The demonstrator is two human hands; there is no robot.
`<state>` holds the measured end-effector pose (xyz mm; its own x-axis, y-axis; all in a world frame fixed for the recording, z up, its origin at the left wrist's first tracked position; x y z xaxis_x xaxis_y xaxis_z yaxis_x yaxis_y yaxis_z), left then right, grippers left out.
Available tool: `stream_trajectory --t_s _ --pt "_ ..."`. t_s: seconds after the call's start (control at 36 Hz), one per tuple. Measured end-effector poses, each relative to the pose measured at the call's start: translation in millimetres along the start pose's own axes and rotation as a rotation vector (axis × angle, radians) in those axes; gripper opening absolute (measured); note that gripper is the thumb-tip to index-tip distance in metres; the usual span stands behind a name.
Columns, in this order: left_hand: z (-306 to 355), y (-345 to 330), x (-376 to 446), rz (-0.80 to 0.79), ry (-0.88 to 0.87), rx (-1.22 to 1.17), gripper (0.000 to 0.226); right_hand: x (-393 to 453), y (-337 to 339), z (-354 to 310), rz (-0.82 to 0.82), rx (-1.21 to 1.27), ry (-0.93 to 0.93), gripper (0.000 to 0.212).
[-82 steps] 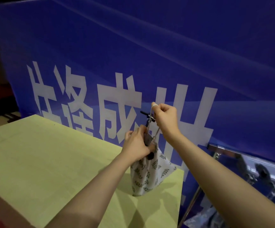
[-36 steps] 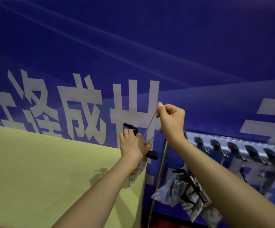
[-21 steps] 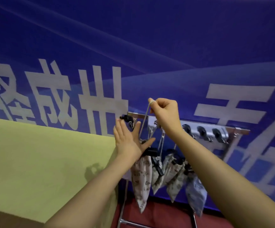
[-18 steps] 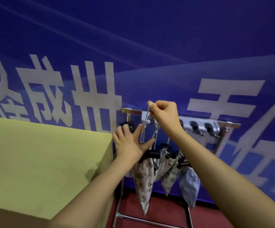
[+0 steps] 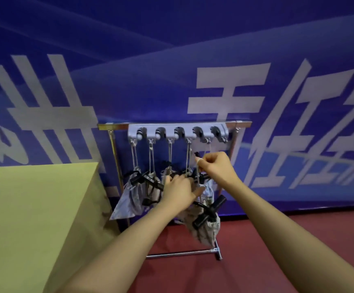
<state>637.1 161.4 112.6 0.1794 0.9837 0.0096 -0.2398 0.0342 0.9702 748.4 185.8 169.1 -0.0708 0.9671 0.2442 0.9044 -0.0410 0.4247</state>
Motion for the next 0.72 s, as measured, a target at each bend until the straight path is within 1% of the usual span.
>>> stream_trajectory --t_s 0.11,0.19,0.25,0.31,0.36,0.47,0.56,0.67,0.72 --pt "18.8 -11.3 23.4 -0.093 0.004 -0.289 0.029 5.5 19.4 31.2 0.033 -0.072 -0.067 0.045" --pt "35.6 -23.1 42.5 -0.184 0.002 -0.492 0.027 15.7 34.3 51.3 0.025 -0.145 -0.122 0.042" --pt "44.7 -30.3 51.4 -0.227 -0.012 -0.540 0.023 20.4 40.7 62.1 0.014 -0.192 -0.155 0.039" --pt "52.2 -38.7 64.2 -0.259 -0.036 -0.572 0.018 27.4 49.0 75.9 0.041 -0.214 -0.191 0.037" --pt "58.2 -45.5 76.2 -0.281 -0.043 -0.627 0.019 34.5 57.6 89.5 0.071 -0.234 -0.208 0.037" --pt "68.0 -55.6 101.1 -0.290 -0.026 -0.698 0.020 52.6 71.7 110.6 0.076 -0.287 -0.234 0.030" --pt "70.7 -60.0 124.3 -0.242 0.010 -0.729 0.017 68.9 79.9 126.5 0.055 -0.277 -0.248 0.031" --pt "70.3 -58.2 154.4 -0.152 0.090 -0.784 0.021 89.2 82.0 150.4 -0.038 -0.282 -0.280 0.024" --pt "71.0 -60.6 169.5 -0.124 0.125 -0.803 0.019 101.0 83.8 159.2 -0.088 -0.276 -0.285 0.023"
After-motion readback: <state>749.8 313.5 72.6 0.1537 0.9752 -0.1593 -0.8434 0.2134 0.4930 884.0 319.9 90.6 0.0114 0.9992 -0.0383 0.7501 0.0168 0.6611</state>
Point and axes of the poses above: each hand's wrist, its own x-axis towards the middle knuckle, its own y-axis out of the back of the hand, z = x × y, the point moved 6 cm from there along x, towards the middle knuckle, and after that the axes turned 2 degrees about z, right-handed, at the moved point
